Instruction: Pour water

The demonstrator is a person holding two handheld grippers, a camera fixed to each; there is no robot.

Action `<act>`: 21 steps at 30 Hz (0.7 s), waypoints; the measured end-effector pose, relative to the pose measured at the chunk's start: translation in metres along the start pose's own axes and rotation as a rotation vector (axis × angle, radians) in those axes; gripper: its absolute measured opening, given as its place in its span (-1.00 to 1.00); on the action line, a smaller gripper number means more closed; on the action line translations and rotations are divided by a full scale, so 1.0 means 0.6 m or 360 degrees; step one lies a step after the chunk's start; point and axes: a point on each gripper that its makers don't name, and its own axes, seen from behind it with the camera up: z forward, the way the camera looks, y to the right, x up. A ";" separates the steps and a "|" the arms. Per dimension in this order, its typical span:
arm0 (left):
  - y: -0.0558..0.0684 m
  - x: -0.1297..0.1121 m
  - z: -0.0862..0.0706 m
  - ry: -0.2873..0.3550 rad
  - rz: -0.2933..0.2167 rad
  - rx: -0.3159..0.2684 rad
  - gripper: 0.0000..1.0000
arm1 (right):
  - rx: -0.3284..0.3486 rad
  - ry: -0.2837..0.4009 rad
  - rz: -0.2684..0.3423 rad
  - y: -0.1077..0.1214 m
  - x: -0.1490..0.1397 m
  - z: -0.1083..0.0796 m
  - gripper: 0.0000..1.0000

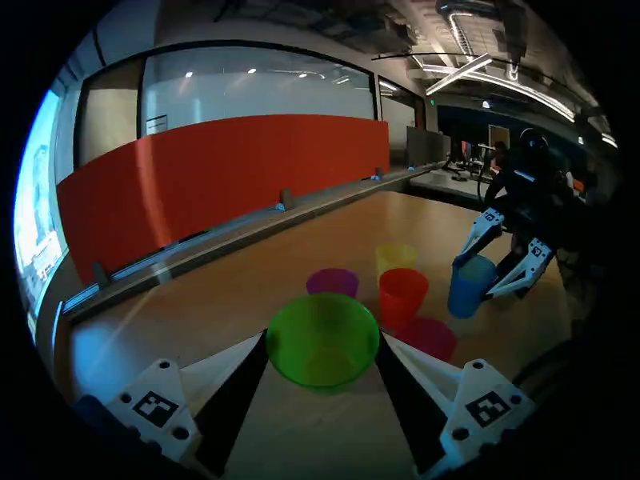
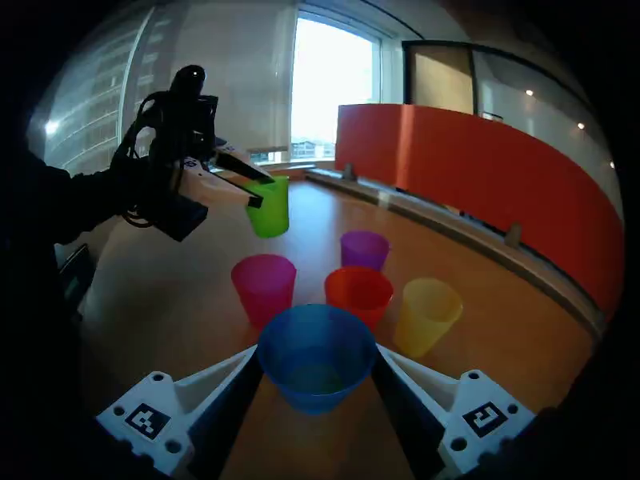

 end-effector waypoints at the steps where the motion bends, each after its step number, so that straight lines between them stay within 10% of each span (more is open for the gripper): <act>1: 0.001 0.003 -0.003 0.0008 0.0000 0.0001 0.79 | -0.0006 0.0013 0.0002 0.001 0.006 -0.004 0.83; 21: 0.038 0.076 -0.065 0.0268 -0.0041 -0.0007 0.81 | -0.0073 0.0264 -0.0012 -0.003 0.134 -0.072 0.83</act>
